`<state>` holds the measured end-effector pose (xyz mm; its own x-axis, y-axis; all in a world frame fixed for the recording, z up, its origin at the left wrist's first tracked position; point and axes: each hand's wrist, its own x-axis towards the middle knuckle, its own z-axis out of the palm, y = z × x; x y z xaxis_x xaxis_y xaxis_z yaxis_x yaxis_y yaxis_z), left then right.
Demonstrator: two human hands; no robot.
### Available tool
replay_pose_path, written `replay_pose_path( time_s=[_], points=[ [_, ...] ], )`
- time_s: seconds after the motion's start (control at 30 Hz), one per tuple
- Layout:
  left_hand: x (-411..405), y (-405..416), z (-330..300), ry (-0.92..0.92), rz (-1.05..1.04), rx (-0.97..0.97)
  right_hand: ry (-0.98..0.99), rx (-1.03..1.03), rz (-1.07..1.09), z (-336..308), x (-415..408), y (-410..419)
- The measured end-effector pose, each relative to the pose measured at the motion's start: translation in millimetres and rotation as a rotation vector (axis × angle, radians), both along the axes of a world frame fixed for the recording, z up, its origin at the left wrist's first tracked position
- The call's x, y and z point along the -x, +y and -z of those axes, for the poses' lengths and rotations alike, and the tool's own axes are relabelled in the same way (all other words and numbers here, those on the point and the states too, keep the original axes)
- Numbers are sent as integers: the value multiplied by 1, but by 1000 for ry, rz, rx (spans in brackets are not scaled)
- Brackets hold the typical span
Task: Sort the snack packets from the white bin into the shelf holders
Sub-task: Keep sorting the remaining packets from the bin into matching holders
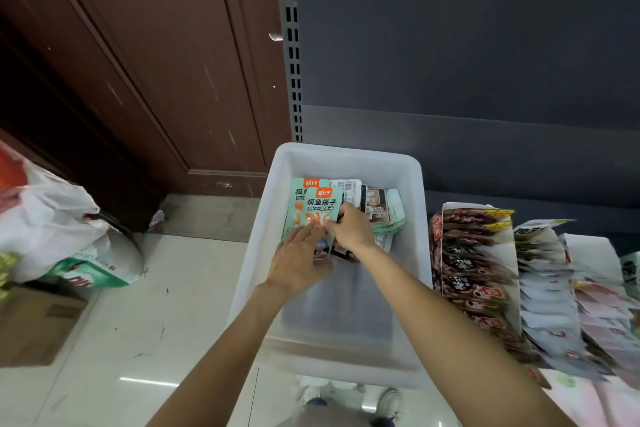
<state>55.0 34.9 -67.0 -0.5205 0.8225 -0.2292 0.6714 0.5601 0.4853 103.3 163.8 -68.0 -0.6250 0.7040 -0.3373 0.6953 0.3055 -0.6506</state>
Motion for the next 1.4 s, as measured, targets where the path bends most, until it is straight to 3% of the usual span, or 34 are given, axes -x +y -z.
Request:
replay_pose_path(
  time_s=[0.1, 0.17, 0.27, 0.37, 0.5, 0.63, 0.73, 0.87, 0.97, 1.13, 1.4],
  points=[
    [4, -4, -19, -288, -229, -242, 88, -19, 68, -16, -10, -2],
    [4, 0, -36, -493, -359, -421, 259, 85, 133, -39, -29, -5],
    [-7, 14, -64, -714, -331, -509, 548, 335, 253, -71, -76, -10],
    [-27, 31, -84, -803, -156, -544, 683, 332, 359, -97, -136, -6],
    [-73, 60, -99, -673, 193, -489, 783, 191, 479, -123, -217, 12],
    [-136, 98, -110, -427, 411, -505, 663, 86, 450, -136, -292, 39],
    [-183, 130, -117, -359, 439, -569, 735, 99, 500, -133, -346, 60],
    [-245, 177, -123, -257, 331, -741, 904, -71, 680, -131, -418, 101],
    [-289, 213, -119, -142, 374, -626, 902, -168, 765, -132, -473, 140],
    [-346, 260, -91, 97, 499, -296, 730, -300, 621, -128, -516, 204],
    [-375, 271, -67, 223, 429, -318, 528, -714, 16, -120, -484, 263]
  ],
)
